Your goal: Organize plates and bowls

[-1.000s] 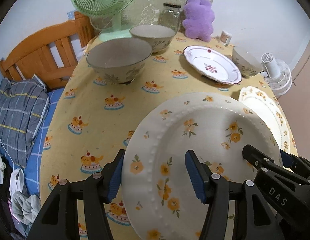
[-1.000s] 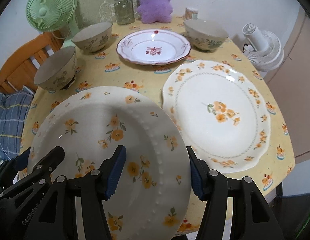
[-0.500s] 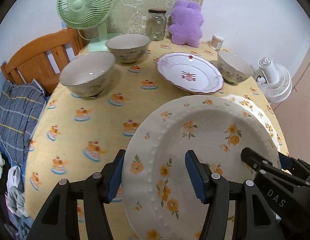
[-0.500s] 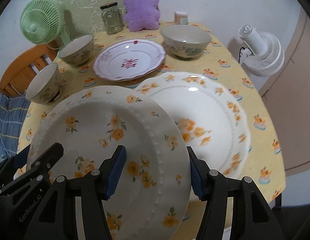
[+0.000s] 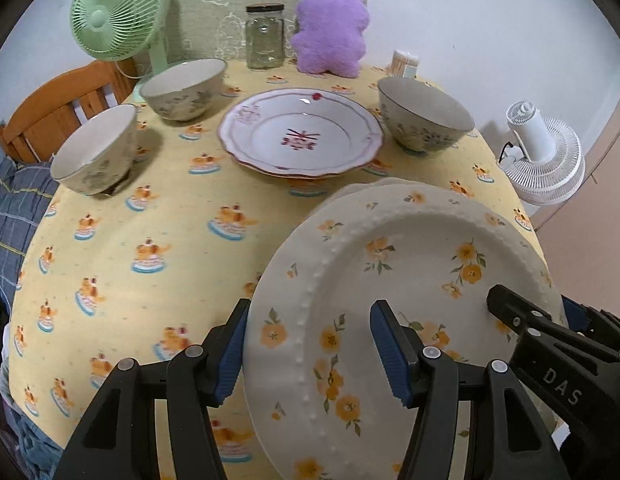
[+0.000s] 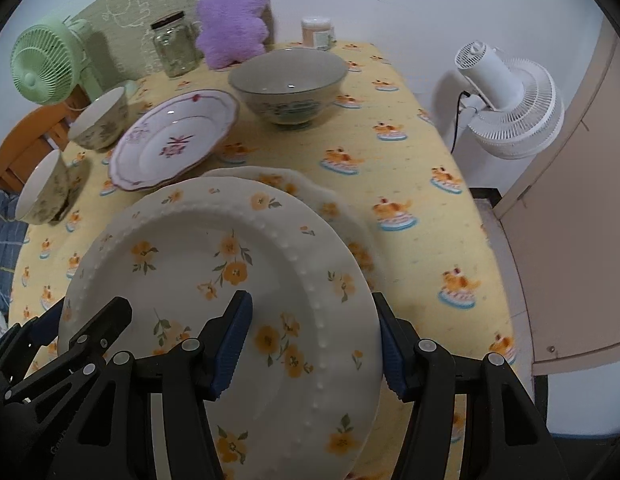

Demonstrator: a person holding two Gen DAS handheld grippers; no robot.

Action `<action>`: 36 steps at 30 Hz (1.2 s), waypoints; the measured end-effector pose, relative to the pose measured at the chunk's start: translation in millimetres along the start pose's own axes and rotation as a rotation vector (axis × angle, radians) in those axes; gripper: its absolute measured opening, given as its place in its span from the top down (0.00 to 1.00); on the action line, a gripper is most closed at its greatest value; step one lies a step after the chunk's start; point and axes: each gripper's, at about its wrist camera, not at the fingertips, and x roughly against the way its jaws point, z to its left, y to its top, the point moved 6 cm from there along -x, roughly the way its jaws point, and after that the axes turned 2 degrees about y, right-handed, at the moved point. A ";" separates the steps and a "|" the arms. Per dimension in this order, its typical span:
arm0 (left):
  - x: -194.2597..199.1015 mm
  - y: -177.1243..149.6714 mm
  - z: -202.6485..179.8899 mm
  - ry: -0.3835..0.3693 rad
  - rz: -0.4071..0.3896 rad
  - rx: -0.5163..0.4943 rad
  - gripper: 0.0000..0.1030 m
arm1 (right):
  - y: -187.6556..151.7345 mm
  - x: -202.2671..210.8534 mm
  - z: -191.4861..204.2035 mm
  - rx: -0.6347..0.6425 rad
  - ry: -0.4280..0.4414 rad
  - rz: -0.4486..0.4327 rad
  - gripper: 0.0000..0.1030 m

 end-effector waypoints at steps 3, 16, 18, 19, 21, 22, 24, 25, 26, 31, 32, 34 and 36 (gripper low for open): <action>-9.7 -1.0 -14.4 0.012 0.016 -0.005 0.42 | 3.7 -2.8 -12.8 0.017 -0.015 -0.009 0.40; -35.2 -3.5 -35.5 0.046 0.067 0.007 0.39 | 10.2 -23.6 -34.9 0.021 0.020 0.021 0.40; -35.2 -2.6 -35.8 0.058 0.061 0.007 0.39 | 10.7 -24.9 -34.3 0.026 0.024 0.020 0.40; -35.2 -2.4 -36.0 0.063 0.058 0.006 0.39 | 10.6 -26.1 -34.2 0.026 0.026 0.023 0.40; -35.6 -1.9 -36.5 0.071 0.054 0.000 0.39 | 10.3 -27.9 -34.4 0.027 0.027 0.025 0.40; -35.8 -1.7 -37.0 0.076 0.054 -0.004 0.39 | 10.0 -28.4 -34.5 0.027 0.027 0.026 0.40; -36.5 -0.9 -37.6 0.086 0.055 -0.009 0.38 | 9.6 -29.8 -35.1 0.025 0.031 0.029 0.40; -36.6 -0.3 -38.0 0.095 0.054 -0.014 0.38 | 9.2 -29.7 -34.5 0.027 0.035 0.028 0.40; -37.1 0.1 -41.2 0.125 0.054 -0.050 0.38 | 9.7 -28.1 -32.7 0.035 0.039 0.018 0.40; -35.8 1.5 -49.8 0.191 0.032 -0.130 0.37 | 9.4 -29.1 -30.2 0.052 0.032 0.008 0.40; -36.0 1.6 -48.9 0.189 0.035 -0.126 0.37 | 9.0 -28.0 -30.2 0.049 0.038 0.004 0.40; -35.8 2.0 -47.9 0.183 0.037 -0.121 0.37 | 6.9 -25.5 -30.1 0.055 0.043 0.007 0.40; -35.9 2.0 -46.3 0.181 0.040 -0.122 0.36 | 4.0 -20.0 -31.8 0.053 0.043 0.002 0.40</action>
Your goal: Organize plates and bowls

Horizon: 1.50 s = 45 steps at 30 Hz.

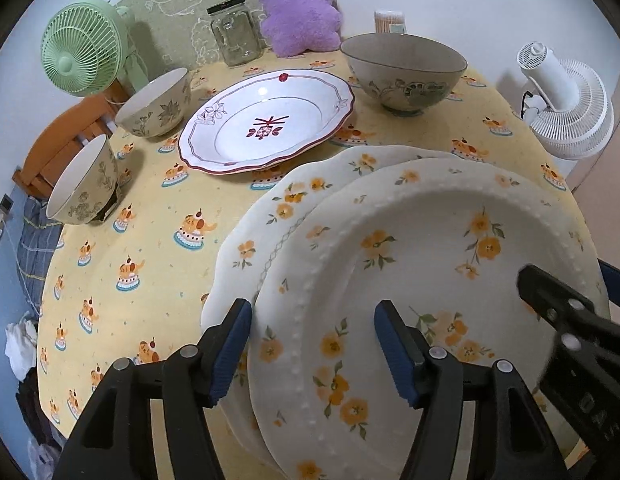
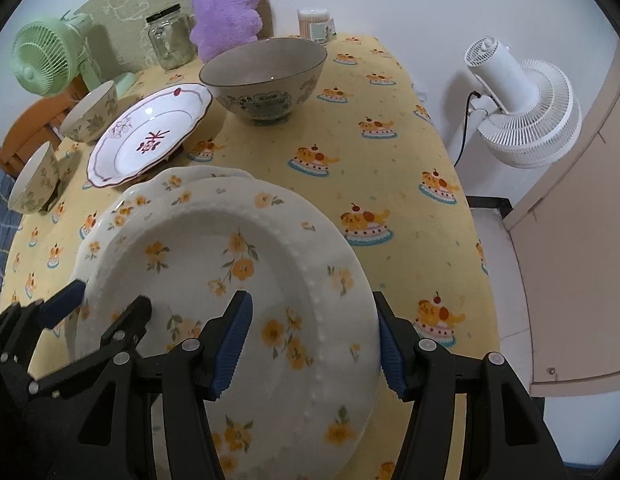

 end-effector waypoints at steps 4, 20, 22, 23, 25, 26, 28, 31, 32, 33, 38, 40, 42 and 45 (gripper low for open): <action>-0.8 -0.7 1.5 -0.017 0.016 0.015 0.35 | -6.8 15.0 -9.4 -0.019 -0.010 -0.018 0.43; 6.8 -4.4 13.9 -0.051 0.024 0.071 0.31 | -3.7 2.7 -3.9 -0.010 -0.013 0.028 0.68; 6.4 -3.8 13.5 -0.045 0.022 0.072 0.30 | -0.7 -0.4 -2.9 -0.004 -0.013 0.028 0.68; 6.1 -3.3 13.3 -0.044 0.023 0.074 0.30 | 0.6 -1.4 -2.3 0.001 -0.015 0.028 0.67; 6.2 -2.1 15.1 -0.046 0.028 0.087 0.30 | 2.9 -3.9 -0.9 0.005 -0.017 0.030 0.67; 6.1 -1.4 16.6 -0.049 0.028 0.092 0.30 | 3.5 -4.7 -0.6 0.006 -0.017 0.030 0.67; 6.6 -0.8 18.0 -0.047 0.029 0.098 0.29 | 5.1 -6.8 0.8 0.006 -0.017 0.030 0.67; 7.0 -0.8 20.0 -0.021 0.026 0.096 0.29 | 6.9 -9.6 3.8 0.009 -0.006 0.030 0.66; 6.6 -1.1 21.8 -0.014 0.029 0.101 0.29 | 7.5 -10.3 5.4 0.016 -0.003 0.030 0.66; 6.4 -1.4 23.0 -0.017 0.030 0.106 0.29 | 8.0 -10.8 7.4 0.028 -0.013 0.025 0.66; 6.2 -1.6 22.3 -0.016 0.033 0.104 0.28 | 7.8 -11.3 8.6 0.034 -0.018 0.014 0.64; 6.0 -1.9 21.9 -0.018 0.033 0.102 0.28 | 7.6 -11.2 9.2 0.041 -0.023 0.014 0.63; 5.9 -2.1 21.6 -0.021 0.034 0.096 0.28 | 7.7 -11.0 9.4 0.044 -0.021 0.015 0.63; 6.7 -3.8 21.3 -0.034 0.036 0.080 0.27 | 6.3 -9.2 8.8 0.025 -0.022 0.023 0.62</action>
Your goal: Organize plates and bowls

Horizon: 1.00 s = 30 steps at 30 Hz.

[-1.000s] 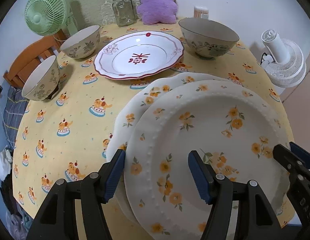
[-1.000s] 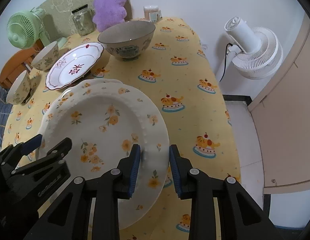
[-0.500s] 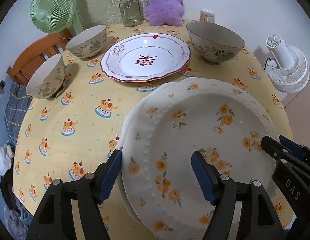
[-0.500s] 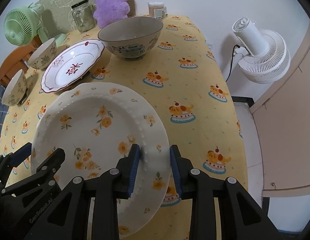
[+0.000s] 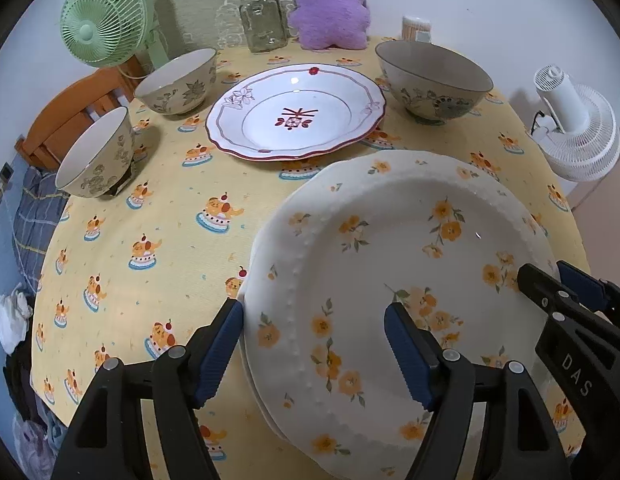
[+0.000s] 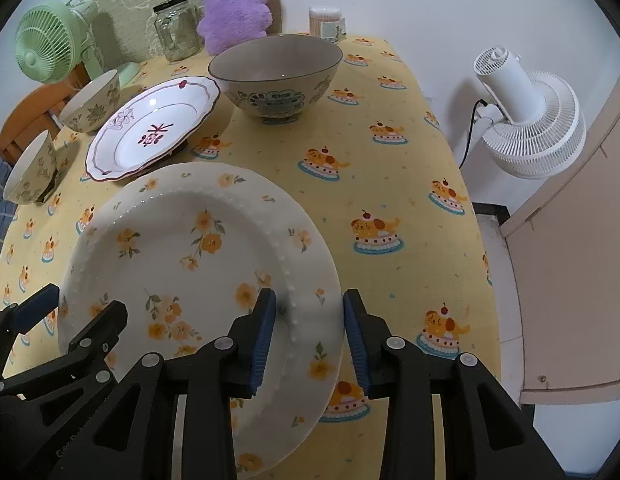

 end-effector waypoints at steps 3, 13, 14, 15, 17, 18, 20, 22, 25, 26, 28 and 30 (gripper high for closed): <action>3.0 -2.0 1.9 -0.033 0.007 -0.017 0.27 | -3.8 6.2 3.5 -0.028 0.007 -0.001 0.53; 27.3 -2.3 26.1 -0.149 -0.048 -0.129 0.24 | -14.9 43.6 35.3 -0.141 -0.007 -0.054 0.40; 30.7 -1.9 31.4 -0.160 -0.058 -0.140 0.23 | -15.5 48.1 42.0 -0.151 -0.011 -0.061 0.38; 33.4 -1.3 35.7 -0.168 -0.065 -0.146 0.22 | -15.4 50.6 46.3 -0.157 -0.013 -0.065 0.37; 37.5 2.3 46.3 -0.190 -0.077 -0.154 0.21 | -14.4 57.5 60.3 -0.177 -0.021 -0.079 0.36; 39.1 4.7 51.6 -0.200 -0.083 -0.157 0.21 | -13.7 60.1 64.5 -0.183 -0.021 -0.084 0.36; 42.2 9.8 60.0 -0.221 -0.095 -0.166 0.21 | -9.2 64.9 76.2 -0.196 -0.026 -0.099 0.36; 45.7 15.6 67.7 -0.235 -0.116 -0.177 0.21 | -2.5 69.0 88.6 -0.199 -0.024 -0.121 0.36; 46.0 27.6 81.0 -0.231 -0.146 -0.183 0.21 | 9.9 71.6 105.1 -0.192 -0.016 -0.155 0.36; 45.2 31.6 86.1 -0.230 -0.149 -0.177 0.21 | 13.4 71.8 109.7 -0.194 -0.012 -0.161 0.36; 43.9 39.6 95.3 -0.229 -0.150 -0.162 0.21 | 22.0 72.7 117.3 -0.201 -0.005 -0.173 0.36; 43.5 48.7 102.7 -0.222 -0.159 -0.148 0.21 | 31.4 72.6 122.9 -0.198 0.002 -0.186 0.36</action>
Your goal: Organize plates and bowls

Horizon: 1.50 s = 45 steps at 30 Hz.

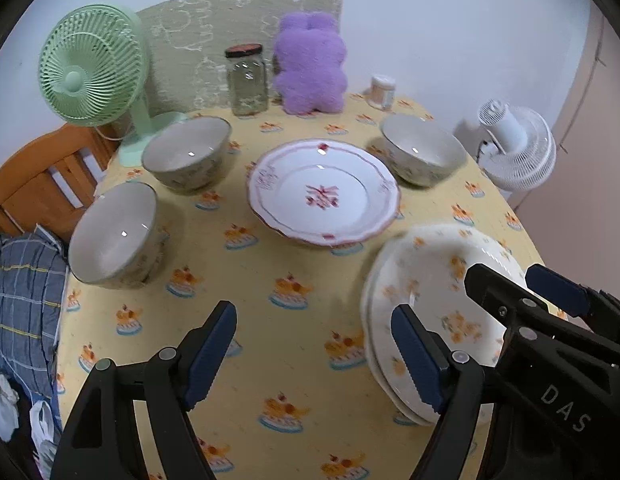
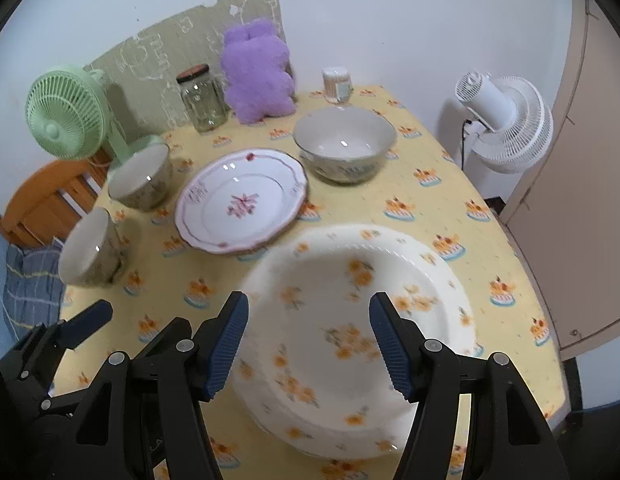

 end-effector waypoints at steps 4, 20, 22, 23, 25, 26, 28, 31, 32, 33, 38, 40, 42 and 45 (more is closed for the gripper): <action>-7.0 16.7 10.8 0.024 -0.015 0.028 0.21 | 20.6 -9.8 11.7 0.028 0.025 -0.007 0.36; -93.4 72.6 15.6 0.188 0.024 0.188 0.22 | 84.3 -111.5 -4.9 0.011 0.098 0.076 0.35; -107.0 72.2 16.1 0.202 0.046 0.202 0.22 | 84.4 -125.9 -8.1 0.012 0.095 0.097 0.35; -111.8 71.4 16.5 0.211 0.055 0.205 0.22 | 83.6 -130.9 -9.5 0.012 0.095 0.107 0.36; -122.7 69.3 19.2 0.239 0.069 0.216 0.23 | 81.5 -146.2 -10.3 0.017 0.091 0.138 0.36; -124.7 67.9 20.3 0.250 0.071 0.226 0.24 | 80.1 -152.0 -9.9 0.019 0.088 0.147 0.36; -131.8 65.7 22.6 0.266 0.081 0.247 0.25 | 79.4 -160.9 -9.7 0.016 0.073 0.156 0.36; -142.8 63.1 25.7 0.269 0.102 0.279 0.27 | 79.2 -174.4 -6.5 0.028 0.063 0.172 0.37; -146.0 62.8 26.8 0.273 0.109 0.287 0.27 | 78.8 -177.7 -5.4 0.032 0.064 0.175 0.38; -148.8 62.4 28.1 0.276 0.116 0.292 0.28 | 78.7 -180.9 -3.8 0.038 0.067 0.178 0.40; -155.2 68.0 29.3 0.284 0.116 0.275 0.33 | 82.1 -194.2 4.7 0.064 0.077 0.189 0.47; -157.1 72.3 28.1 0.286 0.107 0.252 0.33 | 84.9 -199.1 7.5 0.075 0.082 0.187 0.50; -158.2 75.4 26.9 0.283 0.099 0.238 0.33 | 86.8 -202.3 8.3 0.081 0.070 0.188 0.50; -157.8 77.9 24.2 0.272 0.094 0.220 0.38 | 87.3 -202.4 9.2 0.090 0.065 0.189 0.51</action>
